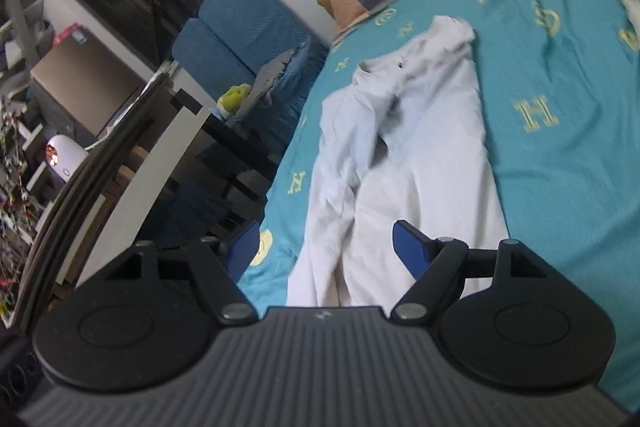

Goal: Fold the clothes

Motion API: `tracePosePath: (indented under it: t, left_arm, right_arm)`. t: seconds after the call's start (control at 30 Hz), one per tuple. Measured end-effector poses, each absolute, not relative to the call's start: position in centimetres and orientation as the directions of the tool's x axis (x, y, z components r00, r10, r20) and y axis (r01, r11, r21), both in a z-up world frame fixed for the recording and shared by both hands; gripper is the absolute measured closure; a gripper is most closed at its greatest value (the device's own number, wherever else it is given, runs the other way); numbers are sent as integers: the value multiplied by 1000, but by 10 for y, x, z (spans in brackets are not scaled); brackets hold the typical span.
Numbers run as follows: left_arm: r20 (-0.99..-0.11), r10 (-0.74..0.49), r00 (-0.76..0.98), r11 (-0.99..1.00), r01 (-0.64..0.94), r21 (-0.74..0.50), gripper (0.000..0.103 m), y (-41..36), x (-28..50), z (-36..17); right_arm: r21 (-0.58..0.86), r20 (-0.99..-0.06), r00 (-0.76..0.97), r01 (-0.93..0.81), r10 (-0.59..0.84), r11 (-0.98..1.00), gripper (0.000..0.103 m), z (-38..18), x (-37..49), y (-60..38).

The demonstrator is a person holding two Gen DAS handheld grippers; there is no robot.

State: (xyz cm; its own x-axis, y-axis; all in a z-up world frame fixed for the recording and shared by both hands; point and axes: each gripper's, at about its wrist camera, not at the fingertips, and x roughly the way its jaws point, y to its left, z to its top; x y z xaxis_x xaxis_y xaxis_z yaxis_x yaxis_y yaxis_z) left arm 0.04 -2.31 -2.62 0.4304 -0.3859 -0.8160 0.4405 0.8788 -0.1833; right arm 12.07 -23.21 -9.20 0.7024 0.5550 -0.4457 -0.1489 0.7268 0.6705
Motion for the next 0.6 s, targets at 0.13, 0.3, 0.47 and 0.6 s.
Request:
tracePosePath:
  t: [0.13, 0.3, 0.47, 0.6]
  left_arm:
    - [-789, -394, 472, 893, 401, -205, 53, -29, 26, -33]
    - [-811, -302, 501, 916, 388, -102, 53, -35, 47, -69]
    - [-823, -208, 529, 929, 371, 4, 55, -40, 68, -106]
    - [-837, -161, 522, 928, 368, 51, 55, -44, 84, -133]
  right_arm:
    - [649, -444, 700, -178, 559, 740, 27, -85, 151, -229]
    - [646, -481, 675, -159, 560, 747, 27, -106, 202, -217]
    - [642, -501, 674, -131, 543, 756, 30, -139, 257, -199]
    - [615, -517, 691, -110, 505, 781, 42, -163, 295, -185]
